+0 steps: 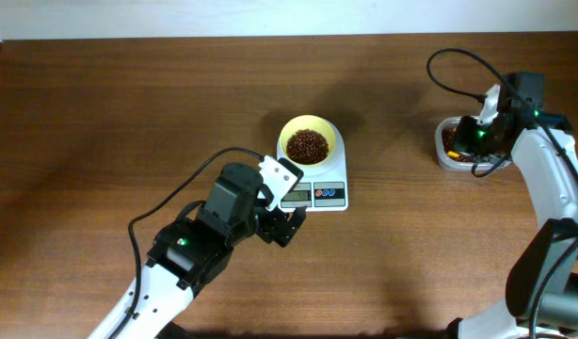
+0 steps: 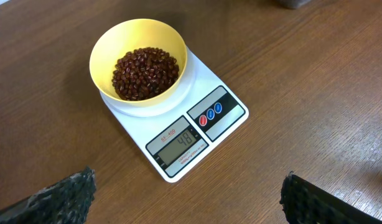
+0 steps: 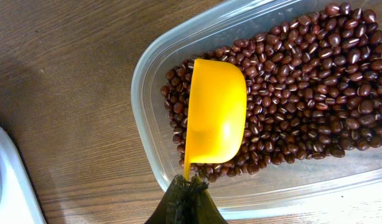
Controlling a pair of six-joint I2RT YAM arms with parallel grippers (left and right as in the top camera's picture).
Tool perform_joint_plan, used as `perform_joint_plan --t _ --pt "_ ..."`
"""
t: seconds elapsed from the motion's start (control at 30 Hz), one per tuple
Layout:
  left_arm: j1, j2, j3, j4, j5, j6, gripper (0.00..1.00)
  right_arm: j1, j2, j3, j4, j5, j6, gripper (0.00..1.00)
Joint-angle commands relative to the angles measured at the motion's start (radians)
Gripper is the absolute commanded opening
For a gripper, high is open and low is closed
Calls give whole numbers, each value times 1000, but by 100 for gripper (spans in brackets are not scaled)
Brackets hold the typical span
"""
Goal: Scoop item into bowl and weigh 50g on scale
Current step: 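Scoop more red beans with the right gripper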
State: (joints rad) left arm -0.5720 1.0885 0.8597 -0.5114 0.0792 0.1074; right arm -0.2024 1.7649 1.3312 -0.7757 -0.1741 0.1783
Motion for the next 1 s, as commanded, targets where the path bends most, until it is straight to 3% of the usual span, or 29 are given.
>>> perform_joint_plan --t 0.0,0.33,0.97 --pt "-2 0 -8 2 3 -13 99 -3 6 1 -6 6 -18 4" --pt "-2 0 -8 2 3 -13 99 -94 -16 23 -40 -12 -18 4" --pt "-2 0 -8 2 3 -13 99 -278 -20 23 -40 -444 -51 4"
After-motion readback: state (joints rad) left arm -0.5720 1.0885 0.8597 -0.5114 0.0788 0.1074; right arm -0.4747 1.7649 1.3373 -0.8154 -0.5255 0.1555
